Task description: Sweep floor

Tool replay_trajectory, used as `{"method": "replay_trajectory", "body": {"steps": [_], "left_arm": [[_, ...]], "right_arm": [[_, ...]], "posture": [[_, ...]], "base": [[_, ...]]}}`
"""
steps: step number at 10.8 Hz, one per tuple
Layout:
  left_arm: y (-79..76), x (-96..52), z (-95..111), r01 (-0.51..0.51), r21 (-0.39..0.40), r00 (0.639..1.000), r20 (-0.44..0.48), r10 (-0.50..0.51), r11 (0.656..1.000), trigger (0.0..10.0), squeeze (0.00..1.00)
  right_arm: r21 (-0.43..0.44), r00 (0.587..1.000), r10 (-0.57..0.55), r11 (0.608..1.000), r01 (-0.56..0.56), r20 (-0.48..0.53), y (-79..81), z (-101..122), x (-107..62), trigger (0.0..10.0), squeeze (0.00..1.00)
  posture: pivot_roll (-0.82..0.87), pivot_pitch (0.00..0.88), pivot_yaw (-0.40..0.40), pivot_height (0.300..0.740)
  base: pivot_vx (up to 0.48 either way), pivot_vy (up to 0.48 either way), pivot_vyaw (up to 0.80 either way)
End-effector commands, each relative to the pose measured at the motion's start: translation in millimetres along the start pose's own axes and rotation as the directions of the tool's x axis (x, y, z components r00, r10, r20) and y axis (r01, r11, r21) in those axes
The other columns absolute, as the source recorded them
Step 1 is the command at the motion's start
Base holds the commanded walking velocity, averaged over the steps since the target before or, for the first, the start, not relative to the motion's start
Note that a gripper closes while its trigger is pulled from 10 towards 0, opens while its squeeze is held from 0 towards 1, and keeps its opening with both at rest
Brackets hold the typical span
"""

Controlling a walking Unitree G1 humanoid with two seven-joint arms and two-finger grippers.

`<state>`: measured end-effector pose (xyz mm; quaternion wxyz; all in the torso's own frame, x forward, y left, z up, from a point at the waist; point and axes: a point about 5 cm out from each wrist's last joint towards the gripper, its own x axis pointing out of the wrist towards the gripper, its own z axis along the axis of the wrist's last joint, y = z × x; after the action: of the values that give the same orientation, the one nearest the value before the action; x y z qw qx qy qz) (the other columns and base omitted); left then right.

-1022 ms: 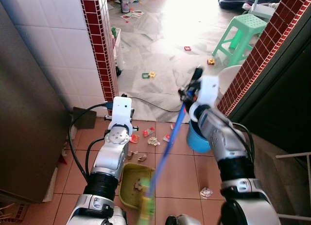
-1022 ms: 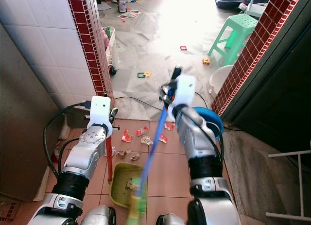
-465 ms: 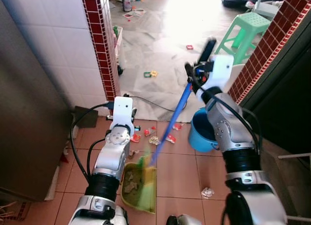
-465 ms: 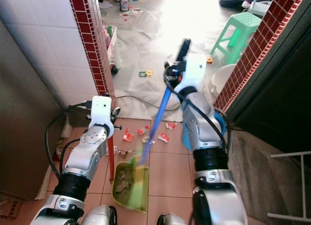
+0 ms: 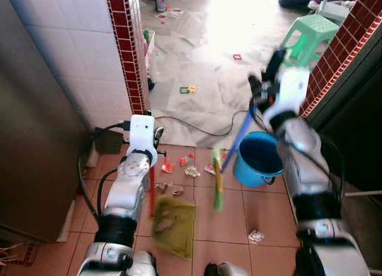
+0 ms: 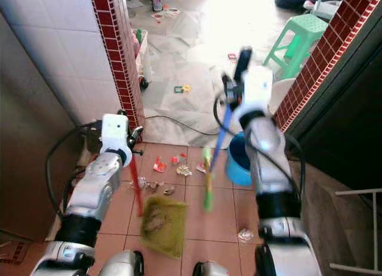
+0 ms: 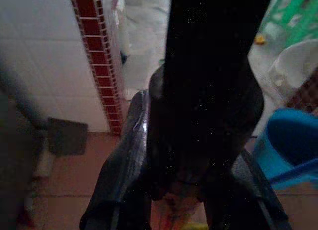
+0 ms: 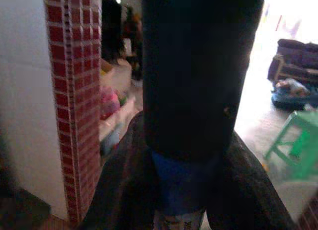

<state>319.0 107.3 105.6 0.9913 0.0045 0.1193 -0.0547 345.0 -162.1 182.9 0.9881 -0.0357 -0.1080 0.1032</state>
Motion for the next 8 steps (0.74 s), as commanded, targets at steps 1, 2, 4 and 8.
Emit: {"method": "replay_trajectory", "body": {"steps": [1,2,4,8], "left_arm": [[-5.9,-4.8,21.1,0.04,-0.018,0.994,0.107,-0.038,0.999,10.0,0.0],[-3.6,-13.5,27.3,0.048,-0.006,0.984,0.171,-0.047,0.999,10.0,0.0],[-0.7,-28.0,34.4,0.059,-0.054,0.966,0.256,-0.043,0.997,10.0,0.0],[11.6,-32.6,39.2,0.05,-0.037,0.96,0.278,-0.038,0.998,10.0,0.0]], "right_arm": [[-0.026,0.998,-0.029,0.999,0.031,0.053,-1.8,9.7,-1.1,10.0,0.0],[-0.056,0.995,-0.074,0.995,0.078,0.065,-1.4,6.5,-7.8,10.0,0.0],[-0.069,0.992,-0.121,0.99,0.124,0.042,1.1,-6.2,-27.7,10.0,0.0],[-0.089,0.989,-0.14,0.986,0.144,0.049,2.0,-7.6,-29.7,10.0,0.0]], "posture": [[0.03,0.058,-0.043,0.74],[0.03,0.049,-0.035,0.74],[0.03,0.036,-0.029,0.74],[0.02,0.025,-0.012,0.74]], "base": [[0.0,0.0,0.0],[0.0,0.0,0.0],[0.0,0.0,0.0],[0.0,0.0,-0.16]]}}
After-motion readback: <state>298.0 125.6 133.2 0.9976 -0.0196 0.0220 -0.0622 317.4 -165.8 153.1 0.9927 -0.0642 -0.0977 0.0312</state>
